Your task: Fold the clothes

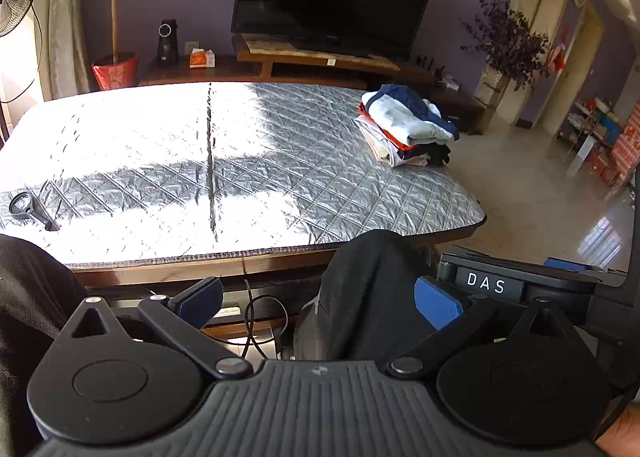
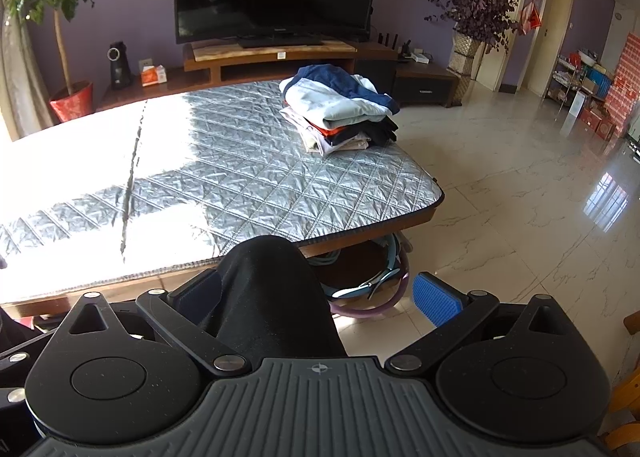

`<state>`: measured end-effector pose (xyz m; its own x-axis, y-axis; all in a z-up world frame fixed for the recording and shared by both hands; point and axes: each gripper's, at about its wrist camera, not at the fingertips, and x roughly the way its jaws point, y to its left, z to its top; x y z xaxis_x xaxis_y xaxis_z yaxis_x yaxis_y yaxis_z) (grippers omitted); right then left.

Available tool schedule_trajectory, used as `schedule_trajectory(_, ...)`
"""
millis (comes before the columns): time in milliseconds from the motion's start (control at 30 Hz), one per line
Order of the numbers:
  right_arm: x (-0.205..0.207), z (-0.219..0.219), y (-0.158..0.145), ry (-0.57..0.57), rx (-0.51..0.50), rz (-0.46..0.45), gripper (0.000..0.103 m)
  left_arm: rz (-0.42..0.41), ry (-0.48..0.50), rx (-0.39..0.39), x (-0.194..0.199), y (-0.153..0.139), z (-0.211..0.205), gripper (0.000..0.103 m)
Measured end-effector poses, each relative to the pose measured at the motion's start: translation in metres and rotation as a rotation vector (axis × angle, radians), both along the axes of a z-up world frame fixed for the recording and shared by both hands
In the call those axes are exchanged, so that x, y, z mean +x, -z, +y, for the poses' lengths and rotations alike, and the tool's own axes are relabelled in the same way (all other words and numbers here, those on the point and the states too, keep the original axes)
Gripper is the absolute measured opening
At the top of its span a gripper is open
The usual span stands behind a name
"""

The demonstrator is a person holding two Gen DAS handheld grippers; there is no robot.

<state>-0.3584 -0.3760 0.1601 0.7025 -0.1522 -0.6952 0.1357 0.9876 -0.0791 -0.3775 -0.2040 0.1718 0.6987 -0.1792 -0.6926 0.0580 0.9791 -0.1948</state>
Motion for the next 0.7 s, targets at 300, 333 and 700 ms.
schedule_trajectory(300, -0.002, 0.005, -0.009, -0.003, -0.016, -0.009, 0.103, -0.004, -0.009, -0.013, 0.0, -0.002, 0.004, 0.102)
schedule_trajectory(333, -0.003, 0.005, -0.01, -0.003, -0.021, -0.012, 0.103, -0.005, -0.01, -0.016, 0.0, -0.002, 0.005, 0.102)
schedule_trajectory(700, -0.007, 0.017, -0.028, -0.022, -0.093, -0.049, 0.102, -0.017, -0.037, -0.023, 0.002, -0.007, 0.017, 0.102)
